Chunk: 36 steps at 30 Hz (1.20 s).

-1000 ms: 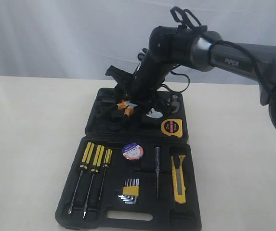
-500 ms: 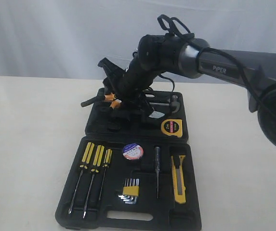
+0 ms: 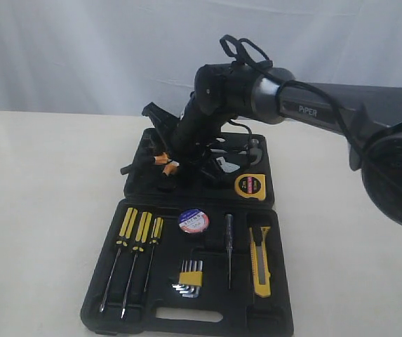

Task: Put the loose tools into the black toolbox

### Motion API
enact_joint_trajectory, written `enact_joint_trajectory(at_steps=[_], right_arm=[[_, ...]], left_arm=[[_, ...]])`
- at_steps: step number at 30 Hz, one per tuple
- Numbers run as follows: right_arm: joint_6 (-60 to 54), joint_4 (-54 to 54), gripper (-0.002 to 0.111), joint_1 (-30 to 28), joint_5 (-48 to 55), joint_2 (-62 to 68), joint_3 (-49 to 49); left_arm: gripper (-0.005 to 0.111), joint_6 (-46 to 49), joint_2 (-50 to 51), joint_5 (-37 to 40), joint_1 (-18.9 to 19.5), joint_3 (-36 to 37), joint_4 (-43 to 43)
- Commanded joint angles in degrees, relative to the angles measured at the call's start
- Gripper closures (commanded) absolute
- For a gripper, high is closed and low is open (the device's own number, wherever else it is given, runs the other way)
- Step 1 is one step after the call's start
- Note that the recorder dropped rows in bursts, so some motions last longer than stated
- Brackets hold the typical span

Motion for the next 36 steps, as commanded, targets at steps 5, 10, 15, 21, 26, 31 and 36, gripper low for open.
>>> enact_joint_trajectory(at_steps=[5, 10, 15, 21, 26, 31, 36], right_arm=[[2.7, 1.2, 0.109, -0.5, -3.3, -0.5, -0.4], [10.1, 2.0, 0.109, -1.1, -1.7, -0.4, -0.4], [20.3, 2.0, 0.109, -0.9, 1.1, 0.1, -0.4], [22.6, -0.7, 0.109, -0.1, 0.9, 1.1, -0.4], [30.2, -5.5, 0.109, 0.5, 1.7, 1.4, -0.4], [41.1, -10.4, 0.109, 1.4, 4.3, 1.4, -0.4], [54.2, -20.0, 0.109, 3.8, 5.5, 1.4, -0.4]], left_arm=[[0.107, -0.3, -0.1, -0.3, -0.3, 0.1, 0.0], [0.107, -0.3, -0.1, -0.3, -0.3, 0.1, 0.0], [0.107, -0.3, -0.1, -0.3, -0.3, 0.1, 0.0], [0.107, -0.3, -0.1, -0.3, -0.3, 0.1, 0.0], [0.107, -0.3, -0.1, -0.3, -0.3, 0.1, 0.0], [0.107, -0.3, -0.1, -0.3, -0.3, 0.1, 0.0], [0.107, -0.3, -0.1, -0.3, -0.3, 0.1, 0.0]])
